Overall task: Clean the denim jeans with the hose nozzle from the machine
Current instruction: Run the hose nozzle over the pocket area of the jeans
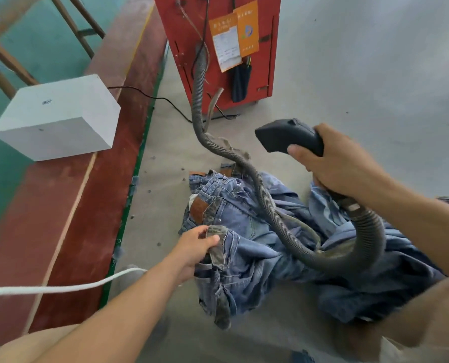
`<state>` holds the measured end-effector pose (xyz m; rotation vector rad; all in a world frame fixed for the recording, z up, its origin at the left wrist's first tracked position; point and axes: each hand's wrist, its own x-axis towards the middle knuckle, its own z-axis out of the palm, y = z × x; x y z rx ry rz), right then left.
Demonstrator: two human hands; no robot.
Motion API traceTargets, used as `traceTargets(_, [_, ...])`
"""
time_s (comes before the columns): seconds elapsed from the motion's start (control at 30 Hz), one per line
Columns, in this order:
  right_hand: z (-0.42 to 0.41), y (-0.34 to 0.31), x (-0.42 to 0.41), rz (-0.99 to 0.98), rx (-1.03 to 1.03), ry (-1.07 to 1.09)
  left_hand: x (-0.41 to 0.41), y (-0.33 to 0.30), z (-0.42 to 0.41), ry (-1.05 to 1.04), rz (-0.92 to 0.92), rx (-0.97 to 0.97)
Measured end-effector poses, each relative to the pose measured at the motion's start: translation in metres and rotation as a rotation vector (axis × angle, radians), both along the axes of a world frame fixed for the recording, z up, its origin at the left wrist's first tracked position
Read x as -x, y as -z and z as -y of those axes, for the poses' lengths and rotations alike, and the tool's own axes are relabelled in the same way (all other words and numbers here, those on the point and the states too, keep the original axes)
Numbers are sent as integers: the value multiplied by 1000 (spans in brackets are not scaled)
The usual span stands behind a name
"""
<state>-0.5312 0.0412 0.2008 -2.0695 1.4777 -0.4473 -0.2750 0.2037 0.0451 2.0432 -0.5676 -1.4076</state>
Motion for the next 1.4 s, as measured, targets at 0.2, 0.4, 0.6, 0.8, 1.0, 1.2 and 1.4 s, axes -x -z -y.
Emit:
traceTargets(0.2, [26, -33, 17, 756, -376, 406, 19, -11, 14, -271, -327, 81])
traceTargets(0.4, [-36, 2, 48, 417, -399, 186, 26, -19, 9, -397, -473, 127])
traceTargets(0.6, [-61, 22, 38, -377, 198, -252, 30, -31, 6, -407, -557, 213])
traceTargets(0.8, [-109, 42, 23, -321, -154, -385, 41, -34, 8, -452, -503, 250])
traceTargets(1.0, [-93, 52, 7, -224, -270, -300, 45, -31, 6, -403, -523, 270])
traceTargets(1.2, [-73, 39, 24, -144, -286, -250, 42, -31, 4, -430, -576, 253])
traceTargets(1.4, [-86, 55, 4, -220, -287, -304, 42, -30, 1, -372, -582, 231])
